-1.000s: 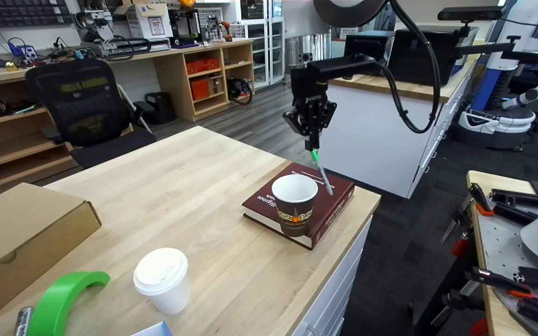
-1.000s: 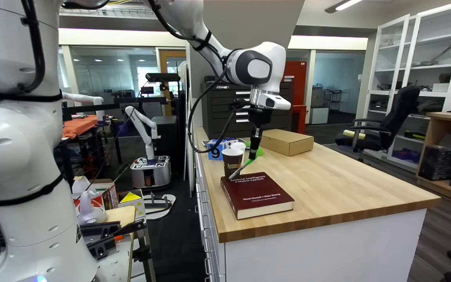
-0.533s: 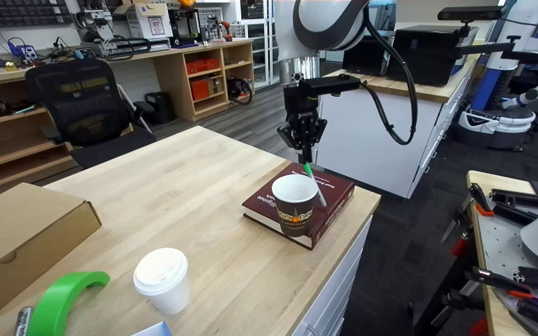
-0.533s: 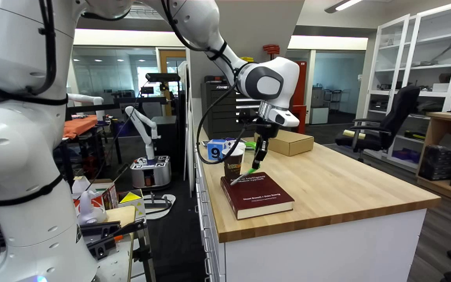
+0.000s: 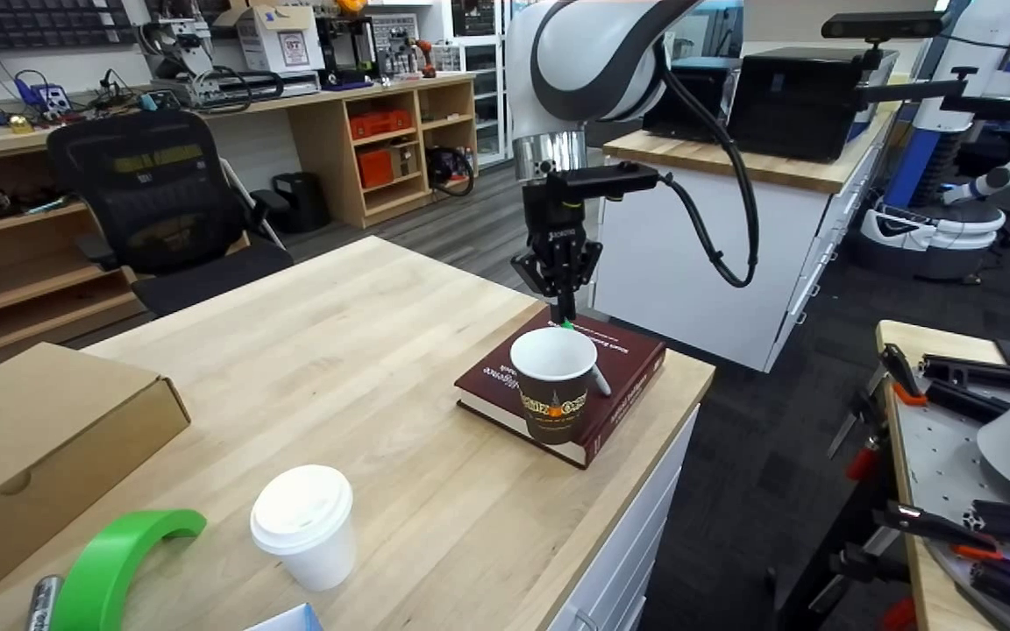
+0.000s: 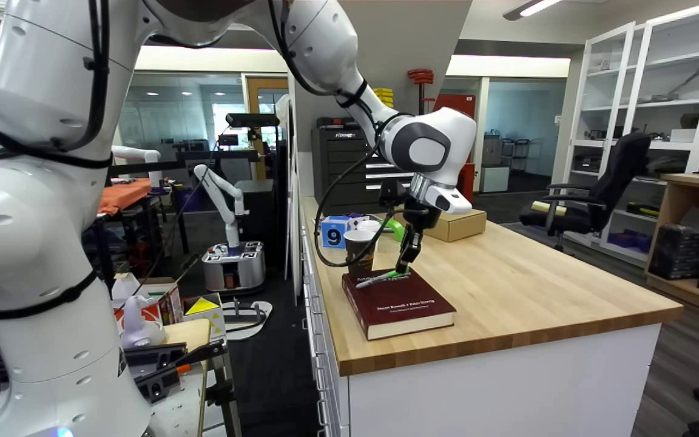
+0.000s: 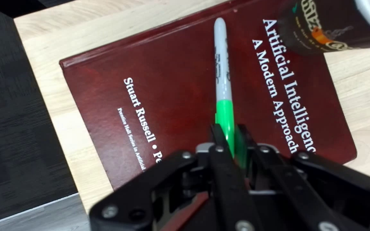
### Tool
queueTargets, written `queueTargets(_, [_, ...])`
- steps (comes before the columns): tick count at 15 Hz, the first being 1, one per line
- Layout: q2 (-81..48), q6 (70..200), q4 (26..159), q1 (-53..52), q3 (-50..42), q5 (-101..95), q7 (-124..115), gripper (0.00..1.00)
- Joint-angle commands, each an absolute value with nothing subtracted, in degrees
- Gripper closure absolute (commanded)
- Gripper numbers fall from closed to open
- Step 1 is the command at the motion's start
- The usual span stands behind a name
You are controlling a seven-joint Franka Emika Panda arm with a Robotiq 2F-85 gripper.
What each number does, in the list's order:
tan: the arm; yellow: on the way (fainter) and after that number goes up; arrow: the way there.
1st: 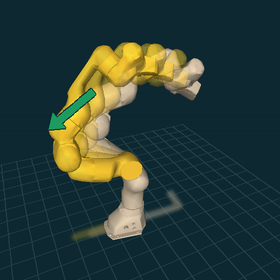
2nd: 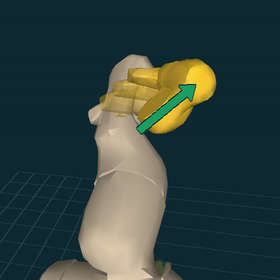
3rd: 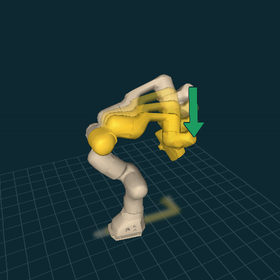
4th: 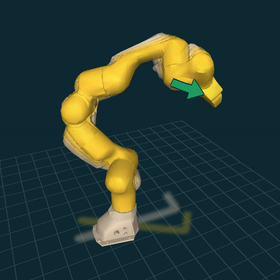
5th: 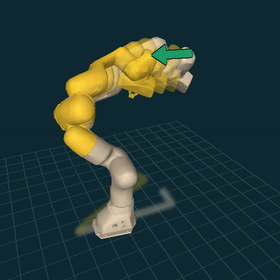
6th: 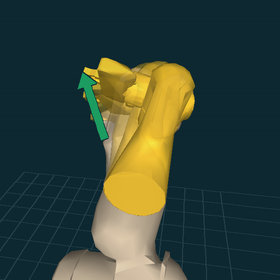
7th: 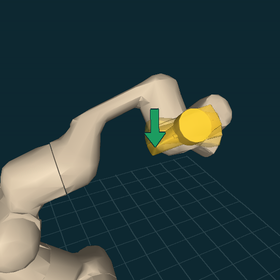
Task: Take the green pen out of the brown coffee cup
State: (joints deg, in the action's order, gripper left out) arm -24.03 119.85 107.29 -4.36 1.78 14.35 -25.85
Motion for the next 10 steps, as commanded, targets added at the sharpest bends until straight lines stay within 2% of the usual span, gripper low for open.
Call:
queueTargets(1, [-26.3,119.3,105.4,-4.1,1.8,16.2,-24.7,0.97])
queueTargets(5, [-27.3,120.4,105.6,-4.4,2.0,17.3,-25.3,0.97])
queueTargets(6, [-27.3,120.3,105.6,-4.5,1.9,17.2,-25.6,0.91])
queueTargets(7, [-27.1,120.5,105.9,-4.7,1.8,17.2,-25.8,0.97])
queueTargets(10, [-26.6,121.3,106.7,-4.9,1.8,17.3,-26.1,0.97])
